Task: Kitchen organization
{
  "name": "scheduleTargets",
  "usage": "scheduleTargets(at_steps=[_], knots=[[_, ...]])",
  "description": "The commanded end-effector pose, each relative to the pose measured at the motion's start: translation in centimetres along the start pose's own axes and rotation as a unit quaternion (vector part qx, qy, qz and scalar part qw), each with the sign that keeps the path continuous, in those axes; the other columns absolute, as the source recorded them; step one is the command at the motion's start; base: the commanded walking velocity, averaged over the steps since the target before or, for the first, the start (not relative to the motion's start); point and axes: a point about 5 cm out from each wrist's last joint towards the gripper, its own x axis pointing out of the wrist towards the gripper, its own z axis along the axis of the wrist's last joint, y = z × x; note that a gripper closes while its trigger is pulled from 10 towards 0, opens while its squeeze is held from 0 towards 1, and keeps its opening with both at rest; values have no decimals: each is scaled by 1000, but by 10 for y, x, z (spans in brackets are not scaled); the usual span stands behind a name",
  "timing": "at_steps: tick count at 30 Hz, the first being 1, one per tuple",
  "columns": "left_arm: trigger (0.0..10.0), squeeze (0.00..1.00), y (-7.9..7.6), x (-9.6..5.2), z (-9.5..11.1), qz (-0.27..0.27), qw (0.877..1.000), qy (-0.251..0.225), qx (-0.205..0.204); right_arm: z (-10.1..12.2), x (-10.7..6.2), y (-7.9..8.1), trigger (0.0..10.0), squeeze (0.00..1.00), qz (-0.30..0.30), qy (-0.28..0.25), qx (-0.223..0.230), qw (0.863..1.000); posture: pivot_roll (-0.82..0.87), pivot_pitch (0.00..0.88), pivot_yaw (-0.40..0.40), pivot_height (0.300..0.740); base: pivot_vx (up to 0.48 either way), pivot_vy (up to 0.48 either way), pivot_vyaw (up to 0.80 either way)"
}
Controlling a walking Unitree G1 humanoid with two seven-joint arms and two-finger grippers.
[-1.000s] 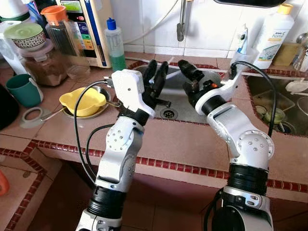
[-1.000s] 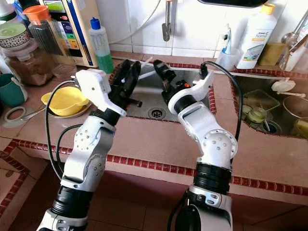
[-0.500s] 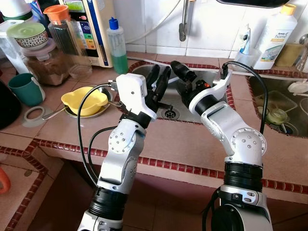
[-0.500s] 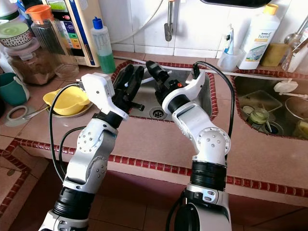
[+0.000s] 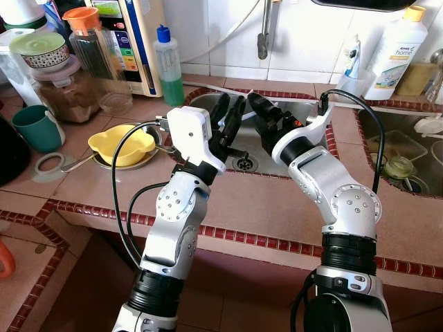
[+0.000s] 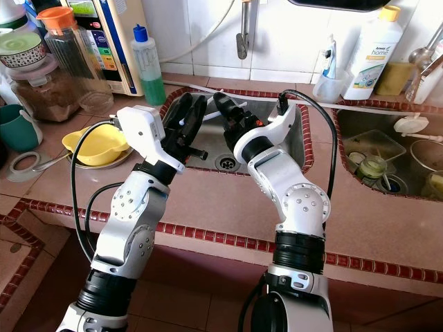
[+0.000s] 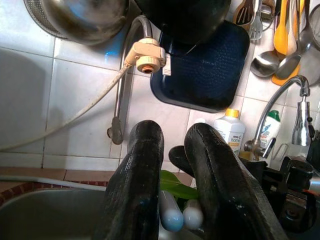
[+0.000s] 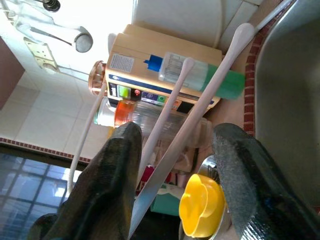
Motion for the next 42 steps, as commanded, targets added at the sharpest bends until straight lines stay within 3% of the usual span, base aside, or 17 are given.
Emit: scheduleTargets(at_steps=[1, 33, 34, 35, 37, 42], knots=[[10000, 0, -2, -1, -2, -5, 1000, 1, 2, -24, 13, 19, 0, 0, 31, 27, 27, 999, -57, 80, 50, 740, 0, 0, 0], [10000, 0, 1, -1, -5, -2, 1000, 8, 23, -21, 11, 17, 0, 0, 26, 20, 40, 999, -64, 81, 53, 740, 0, 0, 0], [10000, 114, 0, -1, -6, -2, 1000, 8, 22, -21, 11, 17, 0, 0, 26, 20, 40, 999, -64, 81, 53, 740, 0, 0, 0], [10000, 694, 0, -2, -6, -1, 1000, 8, 22, -21, 11, 17, 0, 0, 26, 20, 40, 999, -64, 81, 53, 740, 0, 0, 0], [10000, 1000, 0, -2, -6, 0, 1000, 8, 21, -21, 11, 17, 0, 0, 25, 19, 41, 999, -64, 81, 53, 740, 0, 0, 0], [10000, 1000, 1, -2, -6, 2, 1000, 8, 23, -20, 10, 17, 0, 0, 23, 18, 40, 999, -65, 81, 53, 740, 0, 0, 0]])
